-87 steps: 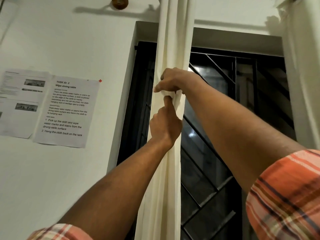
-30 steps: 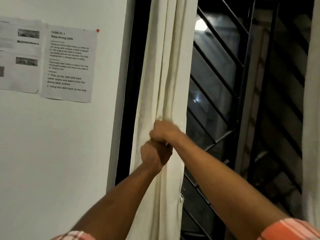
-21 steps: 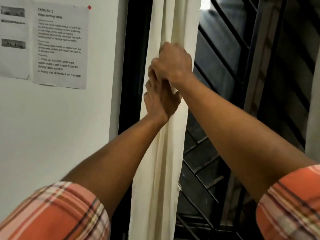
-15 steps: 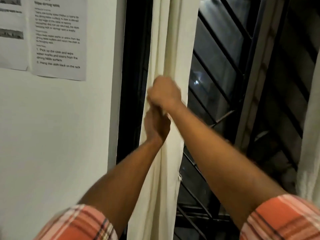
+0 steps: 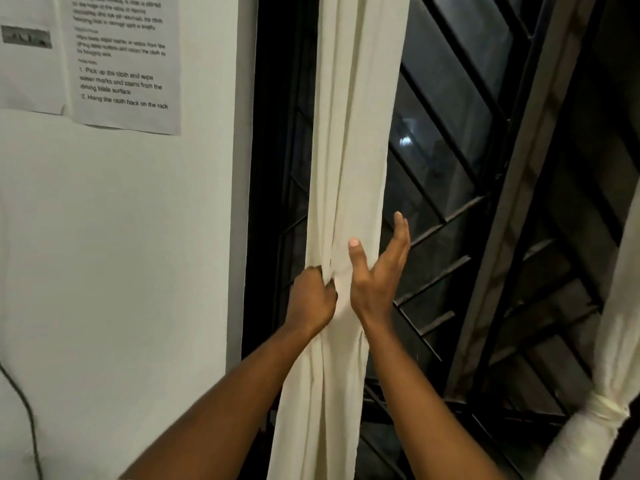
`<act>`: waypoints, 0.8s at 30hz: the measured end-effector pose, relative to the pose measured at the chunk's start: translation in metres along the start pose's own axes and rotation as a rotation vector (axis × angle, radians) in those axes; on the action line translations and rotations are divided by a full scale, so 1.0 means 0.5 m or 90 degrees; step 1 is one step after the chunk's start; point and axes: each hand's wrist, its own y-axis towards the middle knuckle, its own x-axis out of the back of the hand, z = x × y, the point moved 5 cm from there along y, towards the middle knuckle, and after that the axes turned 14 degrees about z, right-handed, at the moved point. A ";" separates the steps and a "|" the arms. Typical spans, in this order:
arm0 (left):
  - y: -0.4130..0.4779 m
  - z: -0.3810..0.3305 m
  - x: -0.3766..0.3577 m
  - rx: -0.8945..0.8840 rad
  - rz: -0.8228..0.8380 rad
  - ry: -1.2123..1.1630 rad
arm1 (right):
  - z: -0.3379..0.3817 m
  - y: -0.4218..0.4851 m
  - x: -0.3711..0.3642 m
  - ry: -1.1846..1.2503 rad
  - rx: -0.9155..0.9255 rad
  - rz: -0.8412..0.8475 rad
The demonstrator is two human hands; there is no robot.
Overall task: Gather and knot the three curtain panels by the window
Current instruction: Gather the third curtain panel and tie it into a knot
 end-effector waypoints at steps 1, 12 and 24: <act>-0.007 0.000 -0.002 -0.004 -0.018 -0.020 | -0.023 -0.004 -0.007 0.067 -0.056 0.053; -0.044 0.059 -0.042 0.008 0.025 -0.231 | -0.154 -0.130 -0.086 0.459 -0.350 0.412; -0.078 0.100 -0.039 0.108 0.083 -0.146 | -0.284 -0.188 0.009 0.203 -0.564 0.243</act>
